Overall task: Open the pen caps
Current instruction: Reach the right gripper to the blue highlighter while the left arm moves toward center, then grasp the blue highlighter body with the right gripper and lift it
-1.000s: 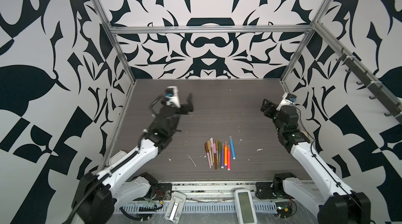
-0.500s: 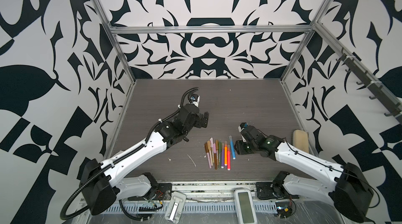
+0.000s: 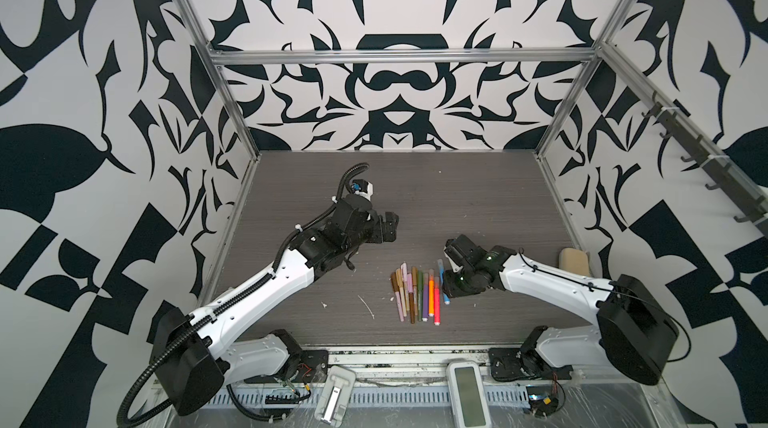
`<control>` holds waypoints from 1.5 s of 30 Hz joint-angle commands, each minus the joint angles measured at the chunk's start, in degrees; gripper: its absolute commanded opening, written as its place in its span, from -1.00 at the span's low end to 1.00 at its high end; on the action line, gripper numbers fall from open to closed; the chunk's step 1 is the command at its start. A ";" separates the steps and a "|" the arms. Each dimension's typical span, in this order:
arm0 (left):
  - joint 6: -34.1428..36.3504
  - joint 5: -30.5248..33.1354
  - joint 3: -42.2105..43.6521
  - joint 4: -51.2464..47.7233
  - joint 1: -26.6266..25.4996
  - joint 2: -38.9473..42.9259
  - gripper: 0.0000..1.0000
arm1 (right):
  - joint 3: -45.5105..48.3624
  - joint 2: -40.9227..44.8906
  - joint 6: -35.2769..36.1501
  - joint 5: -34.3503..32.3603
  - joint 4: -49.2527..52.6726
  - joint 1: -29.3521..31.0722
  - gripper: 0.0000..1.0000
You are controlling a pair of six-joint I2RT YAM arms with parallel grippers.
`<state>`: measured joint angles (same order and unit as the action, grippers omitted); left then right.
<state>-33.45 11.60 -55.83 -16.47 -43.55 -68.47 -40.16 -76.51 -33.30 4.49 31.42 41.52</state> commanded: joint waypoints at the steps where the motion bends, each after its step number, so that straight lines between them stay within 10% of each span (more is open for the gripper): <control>1: -3.65 -1.20 2.21 2.85 0.04 -0.47 0.99 | -1.82 -0.12 -1.06 -0.39 0.23 0.41 -0.18; 25: -5.61 -13.76 -1.13 -0.57 0.22 -9.58 0.98 | -0.47 -5.74 -6.41 -10.25 3.73 1.02 -0.76; 35: -12.26 -33.52 -3.72 6.55 0.22 -16.28 0.55 | -6.43 5.10 1.56 8.71 1.93 -0.20 -1.00; 45: -23.11 -37.83 -1.69 14.56 0.17 -19.01 0.24 | -9.02 9.10 -2.54 18.93 -1.44 -0.30 -1.00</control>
<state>-52.29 -23.24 -57.74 -5.67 -43.46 -86.61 -47.75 -68.27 -34.50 19.38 31.40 41.43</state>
